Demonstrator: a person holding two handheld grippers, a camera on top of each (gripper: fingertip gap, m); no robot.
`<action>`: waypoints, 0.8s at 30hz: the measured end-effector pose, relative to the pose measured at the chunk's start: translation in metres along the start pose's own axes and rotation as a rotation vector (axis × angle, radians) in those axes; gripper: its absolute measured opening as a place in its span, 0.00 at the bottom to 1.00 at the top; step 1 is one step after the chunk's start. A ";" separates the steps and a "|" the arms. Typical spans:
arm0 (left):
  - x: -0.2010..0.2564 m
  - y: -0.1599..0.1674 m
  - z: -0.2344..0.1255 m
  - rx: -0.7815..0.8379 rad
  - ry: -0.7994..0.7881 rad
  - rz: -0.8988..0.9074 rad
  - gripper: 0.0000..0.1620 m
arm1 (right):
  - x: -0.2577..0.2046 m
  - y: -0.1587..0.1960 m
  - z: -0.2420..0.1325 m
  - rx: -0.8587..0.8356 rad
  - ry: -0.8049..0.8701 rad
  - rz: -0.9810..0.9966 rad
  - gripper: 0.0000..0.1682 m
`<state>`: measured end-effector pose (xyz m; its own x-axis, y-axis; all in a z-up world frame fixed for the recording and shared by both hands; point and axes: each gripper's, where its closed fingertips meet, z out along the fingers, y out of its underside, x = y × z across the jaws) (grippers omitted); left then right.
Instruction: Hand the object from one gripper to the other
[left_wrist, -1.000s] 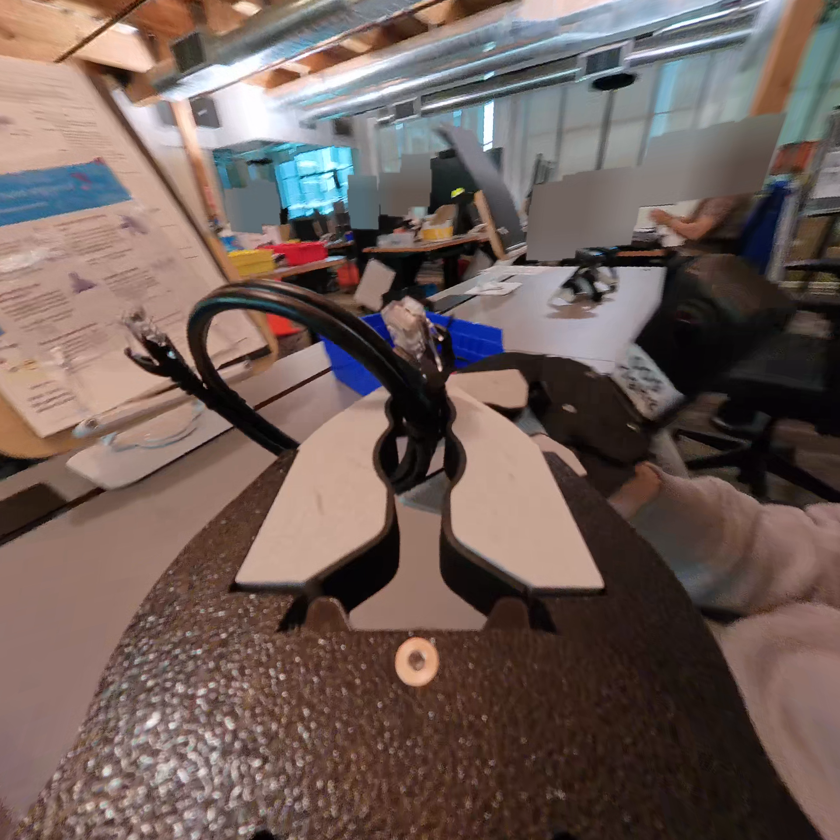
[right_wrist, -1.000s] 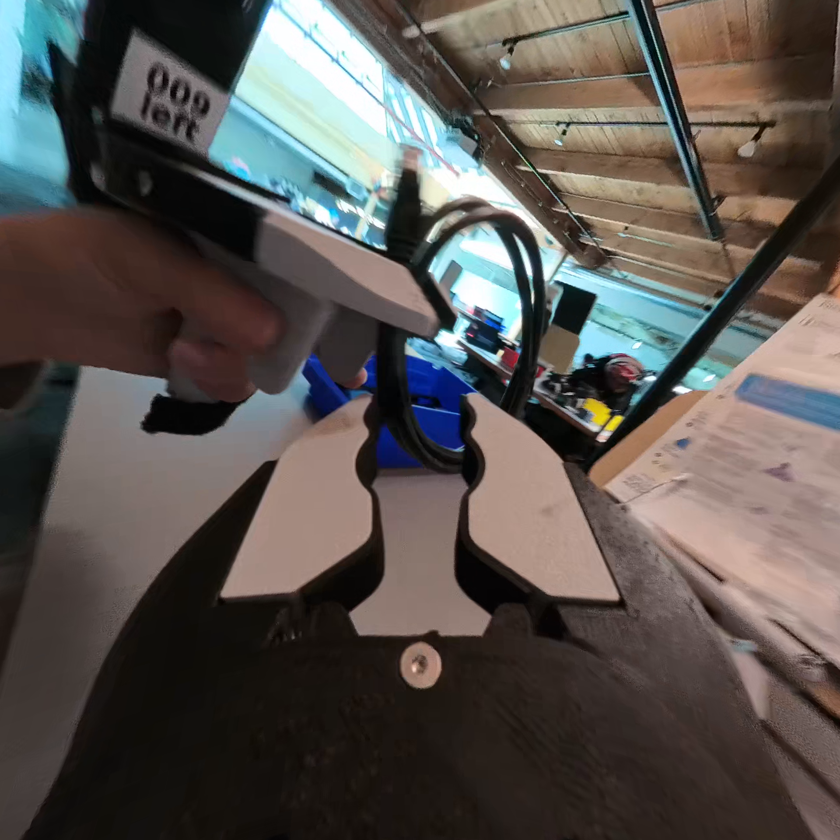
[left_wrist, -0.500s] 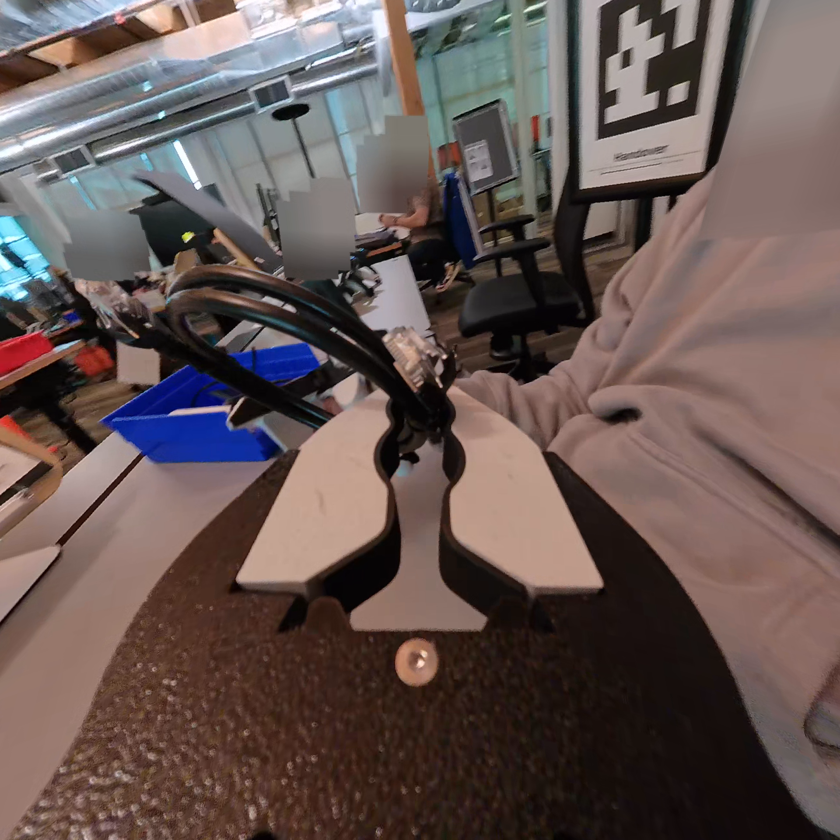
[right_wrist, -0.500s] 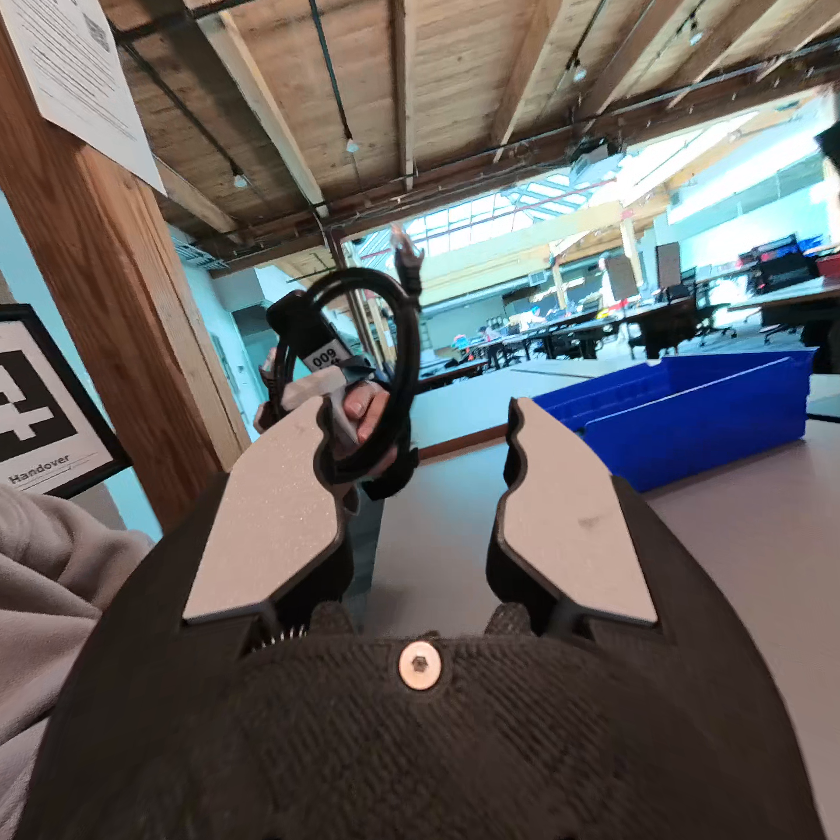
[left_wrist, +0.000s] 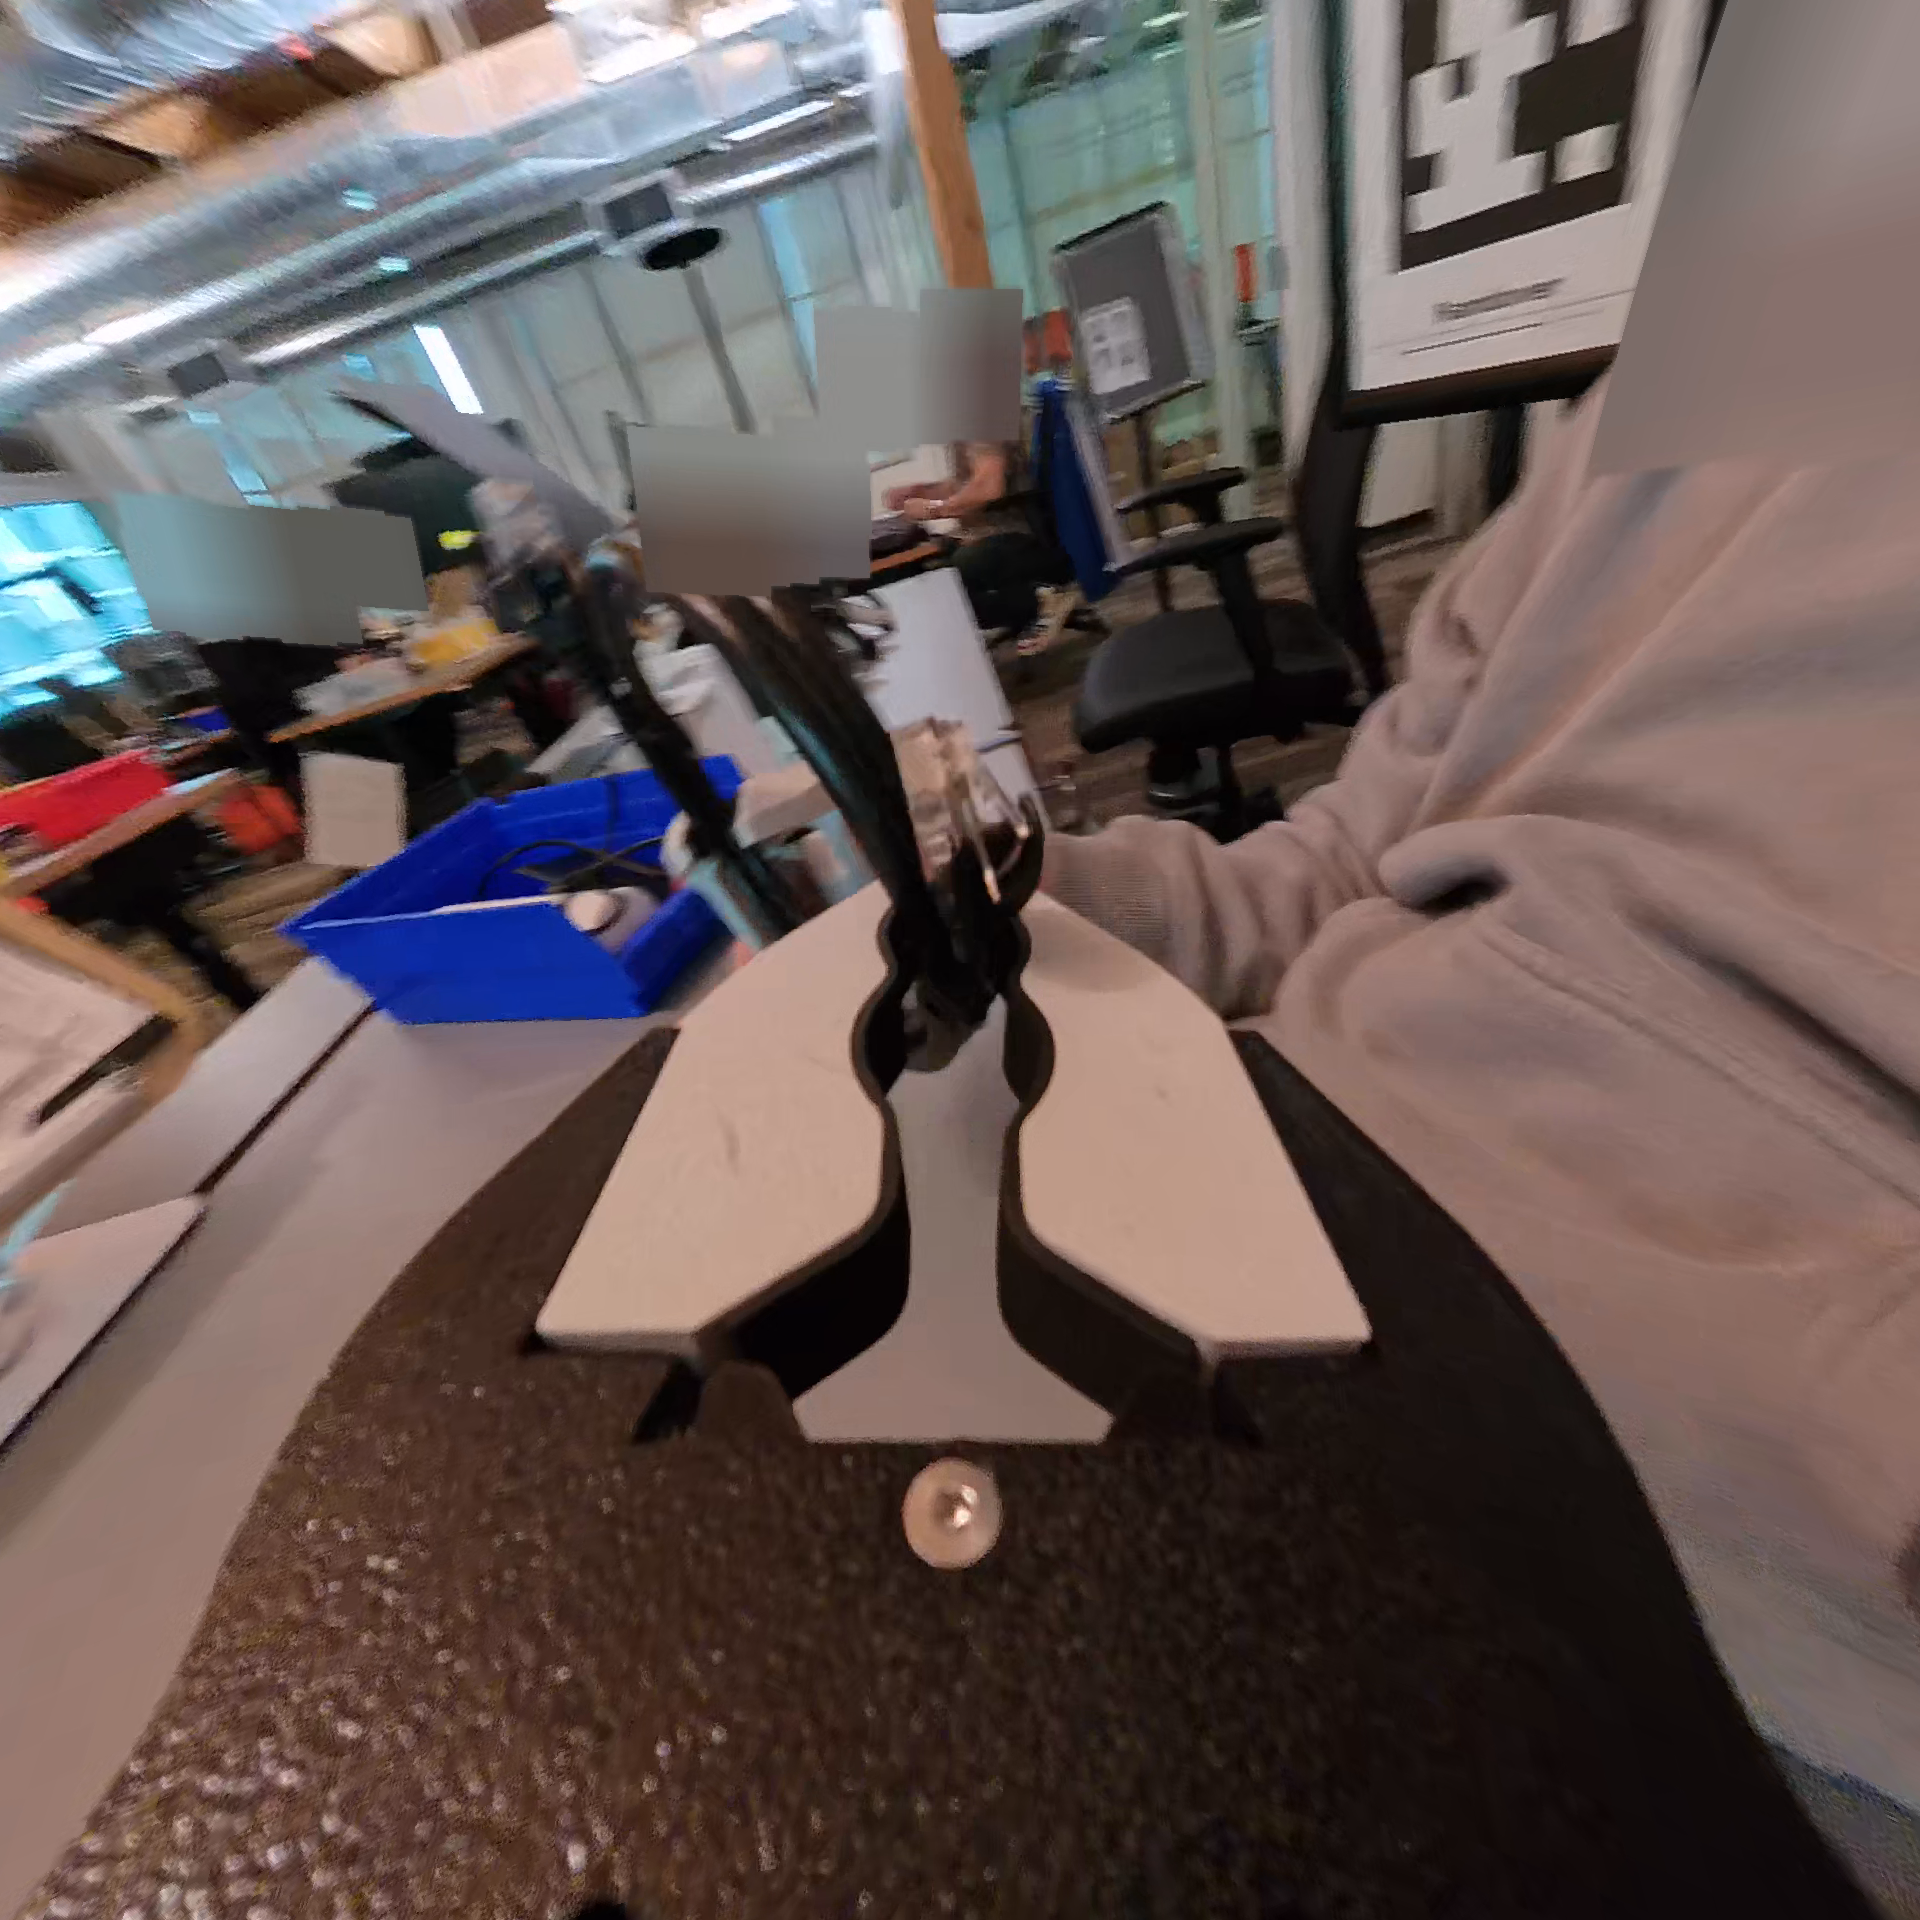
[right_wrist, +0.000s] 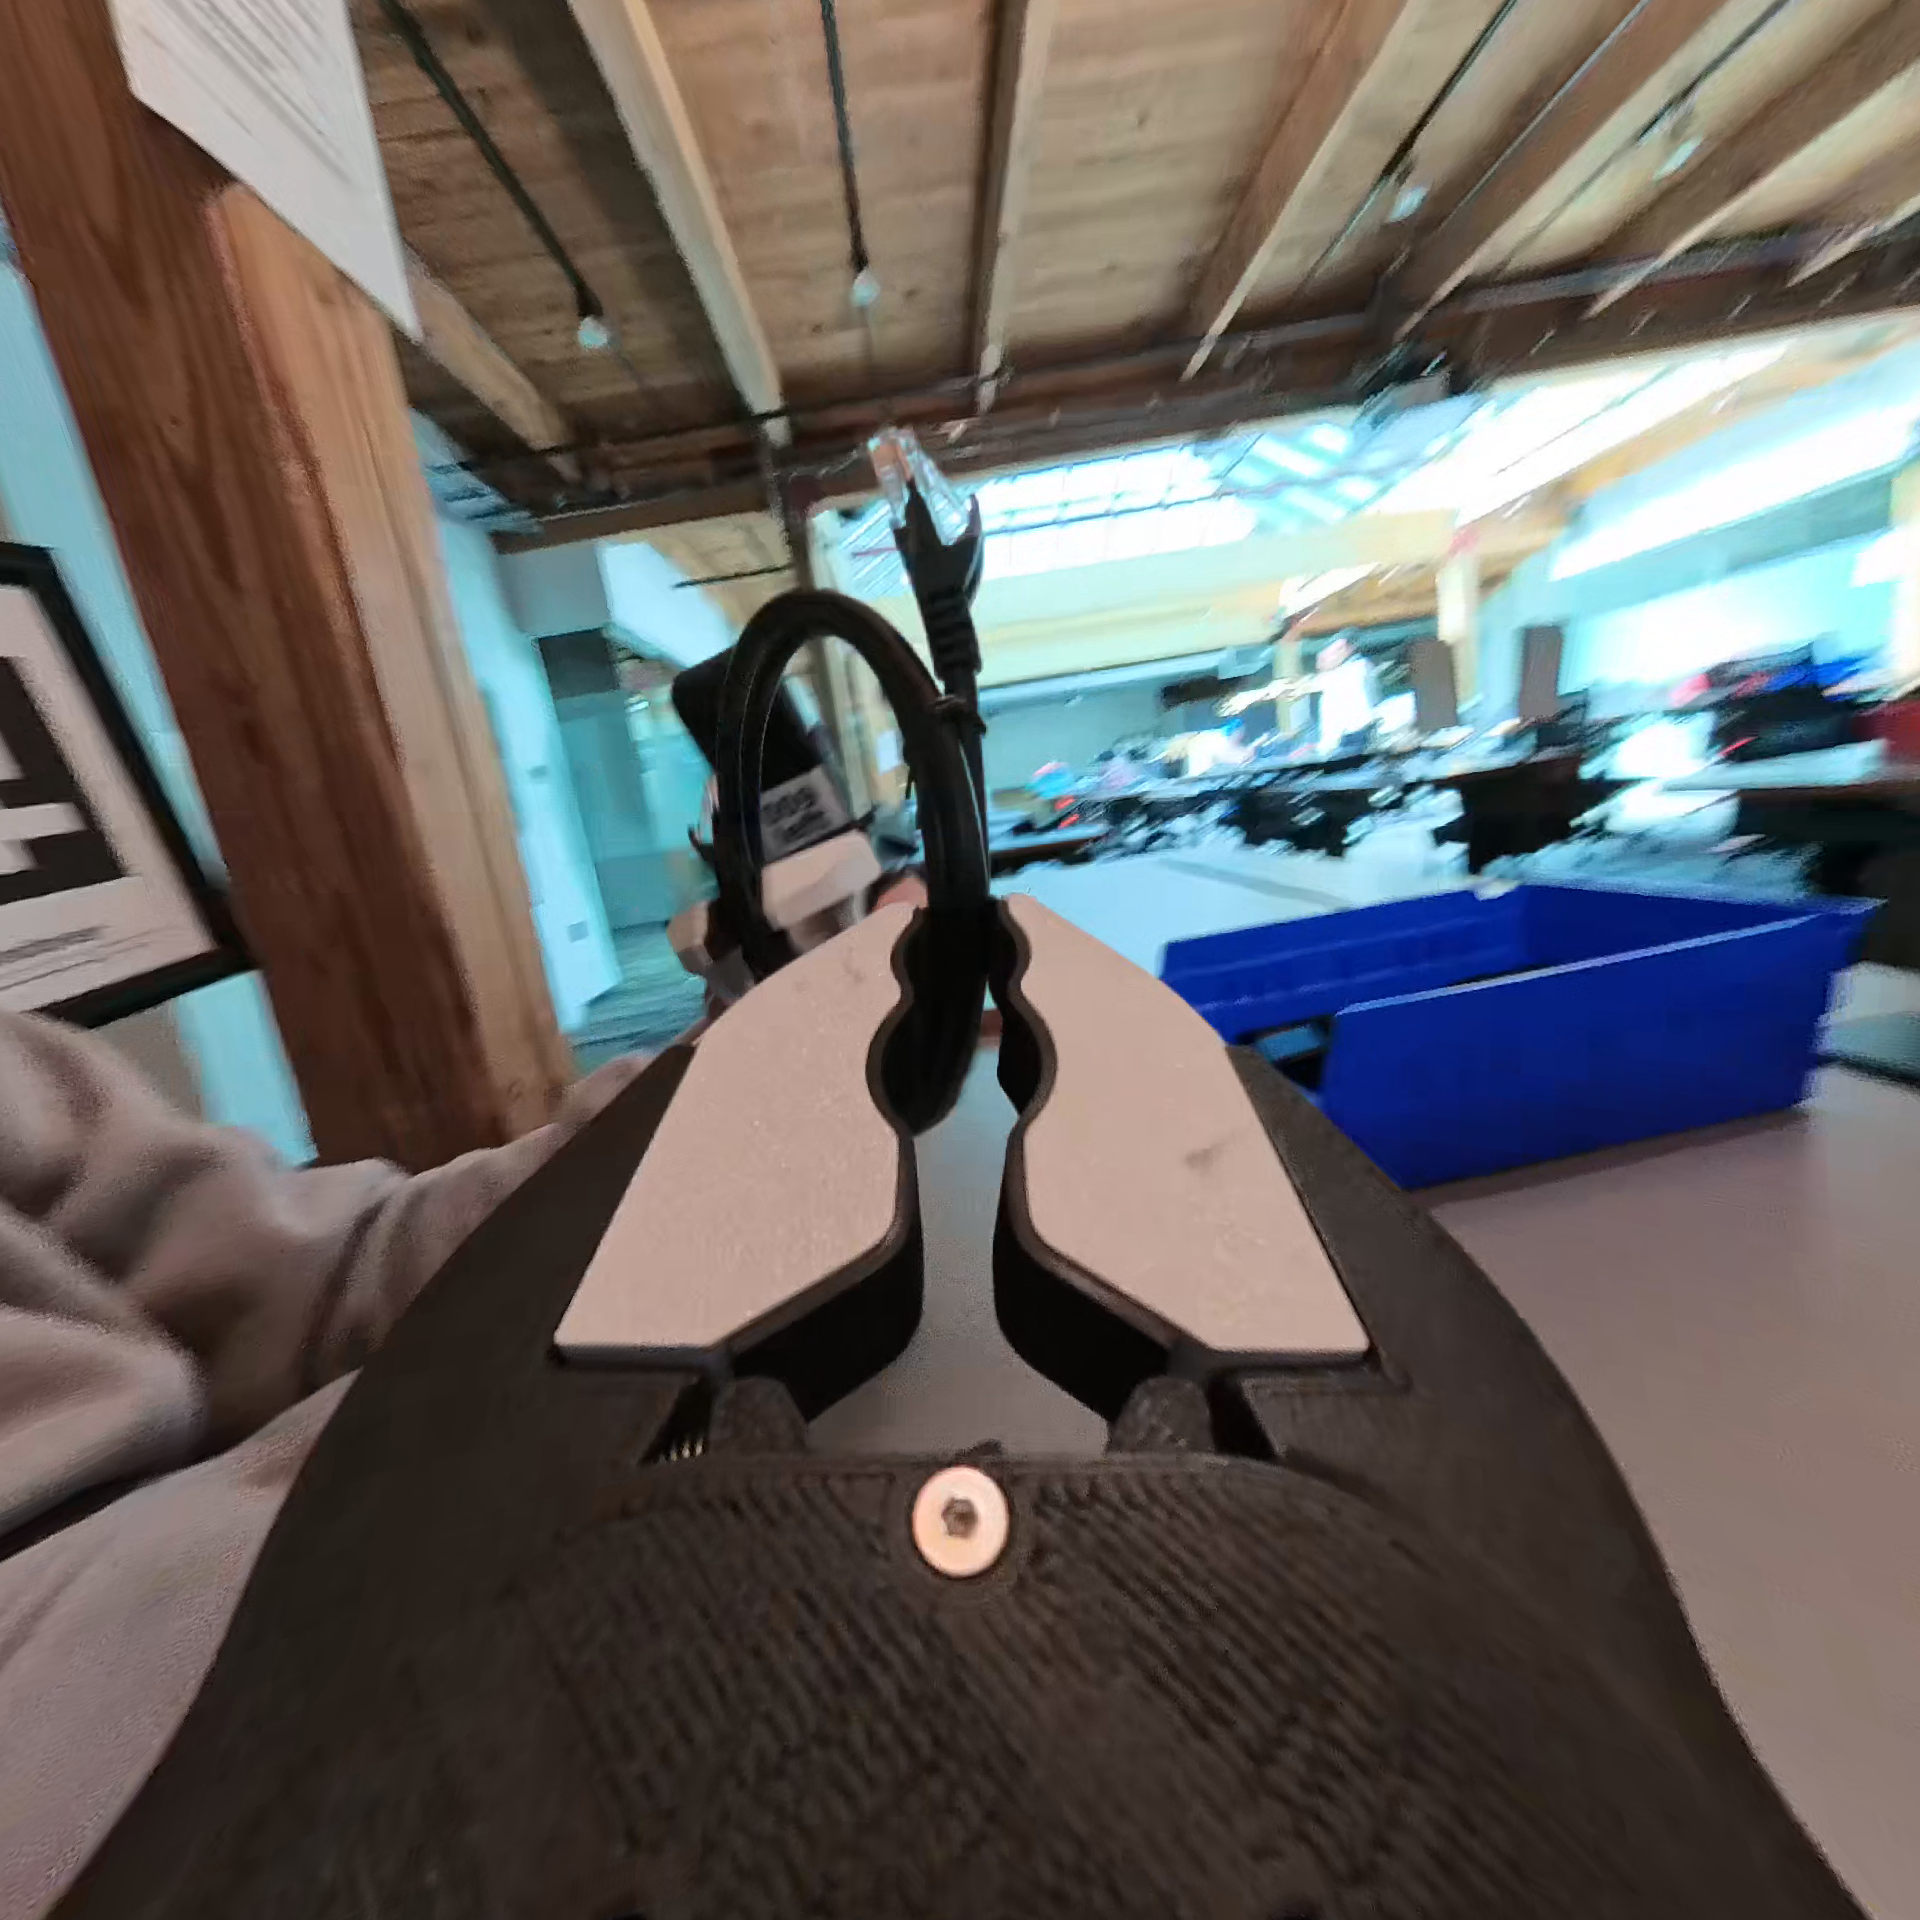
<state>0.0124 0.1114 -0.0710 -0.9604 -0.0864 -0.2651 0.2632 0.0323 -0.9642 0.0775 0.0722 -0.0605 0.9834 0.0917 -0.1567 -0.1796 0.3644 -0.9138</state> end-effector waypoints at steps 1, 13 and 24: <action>-0.009 0.002 0.000 -0.010 -0.057 -0.012 0.08 | 0.005 -0.008 -0.002 0.038 0.060 -0.054 0.06; -0.058 0.031 -0.016 -0.188 -0.386 -0.028 0.32 | 0.078 -0.174 -0.202 0.361 1.208 -0.541 0.06; -0.089 0.033 -0.062 -0.118 -0.569 -0.137 0.22 | 0.201 -0.130 -0.377 0.199 1.531 -0.102 0.22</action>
<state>0.1007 0.1820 -0.0787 -0.7764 -0.6162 -0.1325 0.0971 0.0908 -0.9911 0.3086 -0.3062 -0.1147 0.0557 -0.8997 -0.4329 0.0094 0.4341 -0.9008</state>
